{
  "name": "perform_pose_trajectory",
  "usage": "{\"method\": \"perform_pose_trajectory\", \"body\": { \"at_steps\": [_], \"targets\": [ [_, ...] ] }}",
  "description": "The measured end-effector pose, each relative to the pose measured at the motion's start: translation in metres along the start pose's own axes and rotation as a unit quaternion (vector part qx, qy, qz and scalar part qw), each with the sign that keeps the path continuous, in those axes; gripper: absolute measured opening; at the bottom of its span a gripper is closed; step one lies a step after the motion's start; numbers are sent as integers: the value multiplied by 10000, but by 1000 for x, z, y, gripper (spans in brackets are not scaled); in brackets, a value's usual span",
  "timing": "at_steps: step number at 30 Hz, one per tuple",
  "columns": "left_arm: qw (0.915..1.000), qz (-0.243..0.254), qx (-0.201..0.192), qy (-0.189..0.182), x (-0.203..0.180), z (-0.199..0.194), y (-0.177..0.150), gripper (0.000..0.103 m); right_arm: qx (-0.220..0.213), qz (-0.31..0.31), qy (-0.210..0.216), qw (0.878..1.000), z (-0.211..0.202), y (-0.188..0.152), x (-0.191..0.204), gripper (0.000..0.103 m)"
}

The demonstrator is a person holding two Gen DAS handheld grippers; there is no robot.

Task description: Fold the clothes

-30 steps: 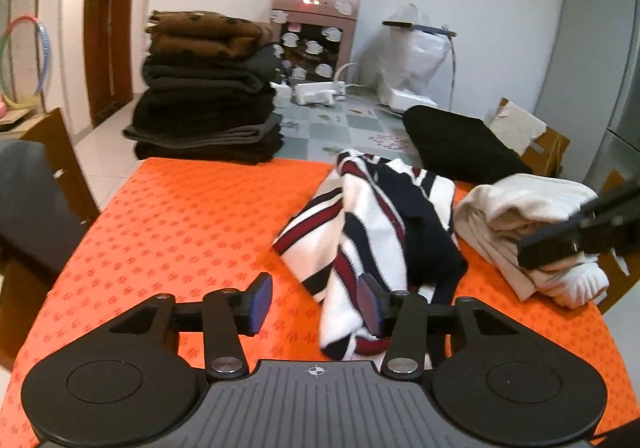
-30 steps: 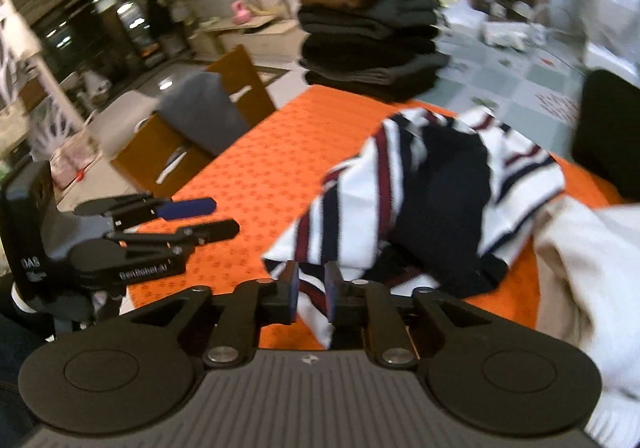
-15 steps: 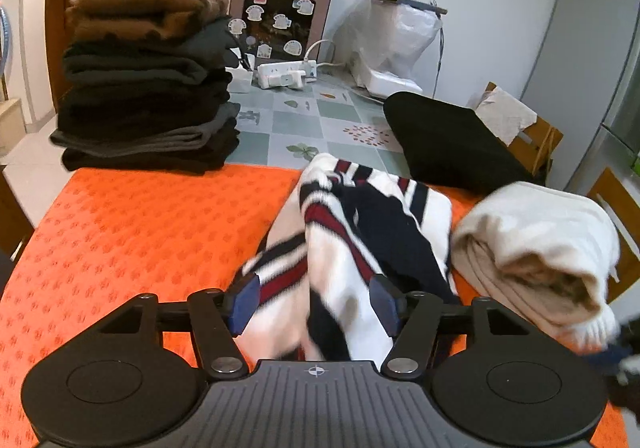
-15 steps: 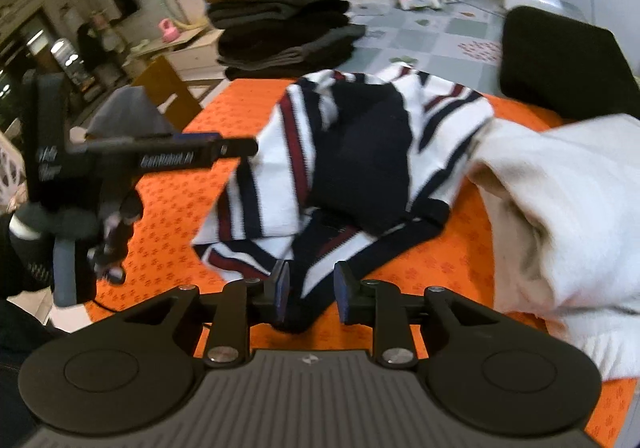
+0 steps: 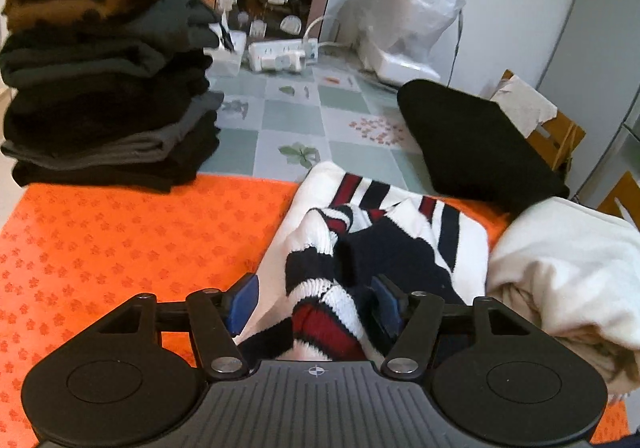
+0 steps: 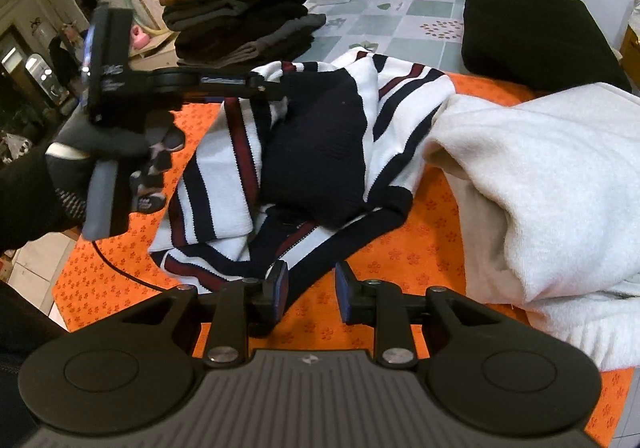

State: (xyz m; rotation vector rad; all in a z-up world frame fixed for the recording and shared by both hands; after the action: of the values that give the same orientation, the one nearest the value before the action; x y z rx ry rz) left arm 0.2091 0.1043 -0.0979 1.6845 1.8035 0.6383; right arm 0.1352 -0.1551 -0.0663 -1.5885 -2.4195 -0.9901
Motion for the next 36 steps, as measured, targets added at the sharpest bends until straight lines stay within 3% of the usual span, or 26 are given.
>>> {"method": "perform_pose_trajectory", "body": {
  "at_steps": [1,4,8,15,21,26,29,34,36],
  "targets": [
    [10000,3,-22,5,0,-1,-1,33,-5,-1,1,10000,0,0,0,30],
    [9998,70,-183,63,-2,-12,-6,20,-25,2,6,10000,0,1,-1,30],
    [9987,-151,-400,264,4,-41,-11,19,-56,-25,23,10000,-2,0,-2,30],
    [9916,-664,-711,847,27,-124,-45,18,-138,-208,103,9996,-9,-5,6,30],
    [9828,-1318,-457,1208,48,-185,-108,18,-71,-503,235,9984,-12,-15,20,30],
    [9813,-1498,-223,1190,44,-204,-158,19,166,-768,343,9963,-2,-29,29,30],
    [9855,-1318,-182,1050,33,-209,-179,23,365,-853,334,9951,12,-38,31,30],
    [9928,-629,-271,982,20,-230,-190,57,673,-690,271,9950,37,-57,31,30],
    [9941,-424,-238,972,19,-237,-190,63,764,-498,294,9954,45,-64,30,31]
  ]
}}
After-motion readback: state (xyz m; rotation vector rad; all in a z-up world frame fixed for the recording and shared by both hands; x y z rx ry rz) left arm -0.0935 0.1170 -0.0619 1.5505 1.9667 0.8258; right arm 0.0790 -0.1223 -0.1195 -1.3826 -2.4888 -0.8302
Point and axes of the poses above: each gripper's, at about its wrist camera, not at the fingertips, and z roughly the way its jaws point, x to its left, y to its top, the point moved 2 cm from there along z, roughly the way its jaws point, and after that the axes turned 9 degrees about z, right-handed, at the moved point
